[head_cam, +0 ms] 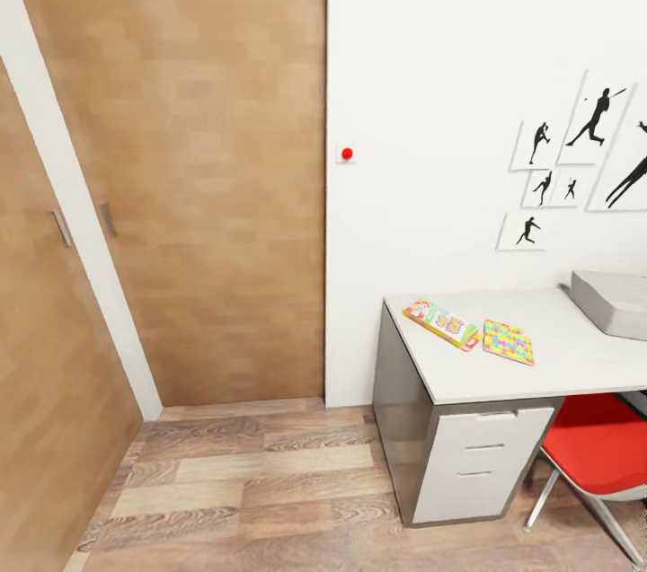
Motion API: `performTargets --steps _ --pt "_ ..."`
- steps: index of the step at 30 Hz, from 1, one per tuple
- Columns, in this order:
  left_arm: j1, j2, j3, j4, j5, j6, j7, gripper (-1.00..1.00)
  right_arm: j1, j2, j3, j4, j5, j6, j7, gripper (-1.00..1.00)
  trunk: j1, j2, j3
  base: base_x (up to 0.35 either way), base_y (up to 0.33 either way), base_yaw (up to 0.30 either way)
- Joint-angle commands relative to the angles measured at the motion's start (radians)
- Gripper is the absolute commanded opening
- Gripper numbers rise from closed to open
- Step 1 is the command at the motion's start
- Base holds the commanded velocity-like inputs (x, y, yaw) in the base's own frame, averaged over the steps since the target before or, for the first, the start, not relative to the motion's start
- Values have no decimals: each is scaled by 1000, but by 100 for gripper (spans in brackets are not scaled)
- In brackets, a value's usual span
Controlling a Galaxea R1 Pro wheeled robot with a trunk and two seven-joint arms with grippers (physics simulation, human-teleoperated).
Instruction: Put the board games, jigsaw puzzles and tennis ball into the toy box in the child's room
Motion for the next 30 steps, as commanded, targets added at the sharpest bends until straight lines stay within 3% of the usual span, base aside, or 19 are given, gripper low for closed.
performTargets --steps 1,9,19,30 --pt "0 0 -1 0 0 -1 0 100 0 0 0 0 1 -3 0 100 -4 6 2 0 0 -47" --pt "0 0 -1 0 0 -2 0 100 0 -2 -2 0 1 -43 0 100 -34 62 27 0 0 -15" --pt "0 0 -2 -1 0 -2 0 100 0 0 -3 0 0 -179 0 100 -73 132 59 0 0 -1" --pt "0 0 -1 -1 -1 -2 0 100 0 11 -2 0 1 -197 0 100 -115 209 93 0 0 -2"
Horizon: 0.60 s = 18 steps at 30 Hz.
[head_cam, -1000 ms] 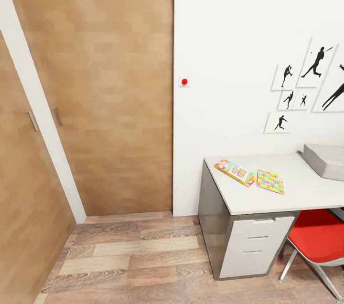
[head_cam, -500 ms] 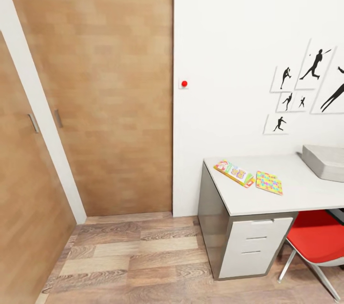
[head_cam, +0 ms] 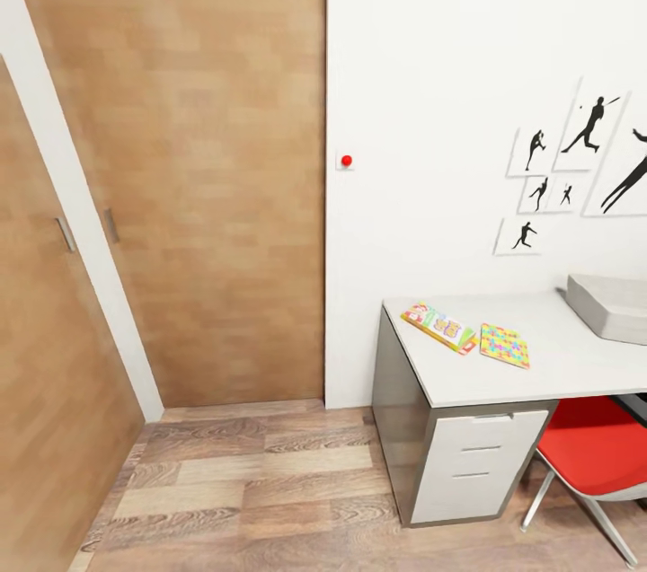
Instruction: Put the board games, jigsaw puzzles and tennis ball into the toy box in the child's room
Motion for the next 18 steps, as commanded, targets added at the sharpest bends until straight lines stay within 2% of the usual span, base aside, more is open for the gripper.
performTargets --steps 1,6,18 --pt "0 0 0 0 0 -1 0 100 0 1 0 0 1 -3 0 100 -4 6 2 0 0 -52" --pt "0 0 0 -1 0 -1 0 100 0 -1 -2 0 -3 -3 8 100 -23 41 17 0 0 -191" --pt "0 0 0 -1 0 -1 0 100 0 -11 -5 0 -6 0 11 100 -69 125 54 0 0 -273"
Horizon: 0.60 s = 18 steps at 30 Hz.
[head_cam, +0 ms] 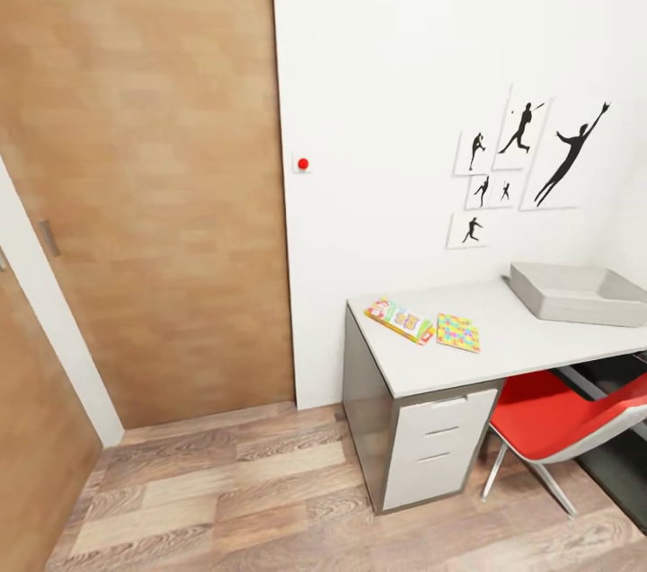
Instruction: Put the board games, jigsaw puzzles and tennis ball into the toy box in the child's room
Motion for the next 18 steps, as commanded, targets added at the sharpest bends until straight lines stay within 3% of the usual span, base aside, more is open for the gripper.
performTargets --steps 1,9,18 --pt "0 0 -1 0 0 -1 0 100 0 0 -1 0 -1 -3 1 100 -3 6 2 0 0 -283" --pt "0 0 -1 0 0 -1 0 100 0 0 -1 0 -1 0 1 100 -34 62 27 0 0 -283" --pt "0 0 0 0 0 -1 0 100 0 -2 0 0 -3 2 1 100 -34 62 27 0 0 -284"
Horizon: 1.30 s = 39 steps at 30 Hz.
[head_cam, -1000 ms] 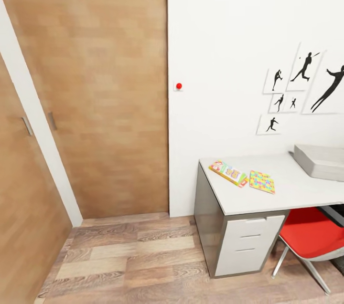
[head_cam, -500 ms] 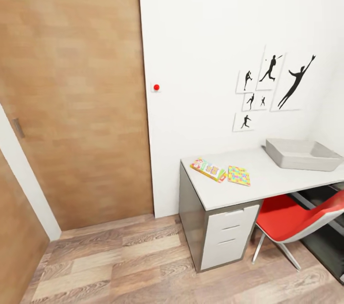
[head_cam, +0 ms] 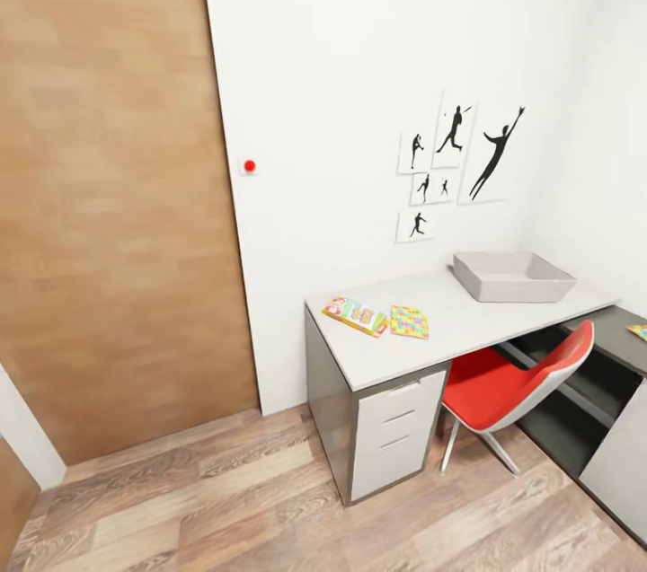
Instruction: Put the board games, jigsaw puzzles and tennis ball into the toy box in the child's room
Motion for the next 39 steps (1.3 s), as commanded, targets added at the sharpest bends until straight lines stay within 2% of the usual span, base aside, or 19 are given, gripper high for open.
performTargets --steps 1,39 --pt "0 0 -1 0 0 -1 0 100 0 0 -1 0 -1 -3 1 100 1 -2 -2 0 0 -284" --pt "0 0 -1 -1 0 -3 0 100 0 -3 -2 0 -1 -3 1 100 1 -2 -1 0 0 -284"
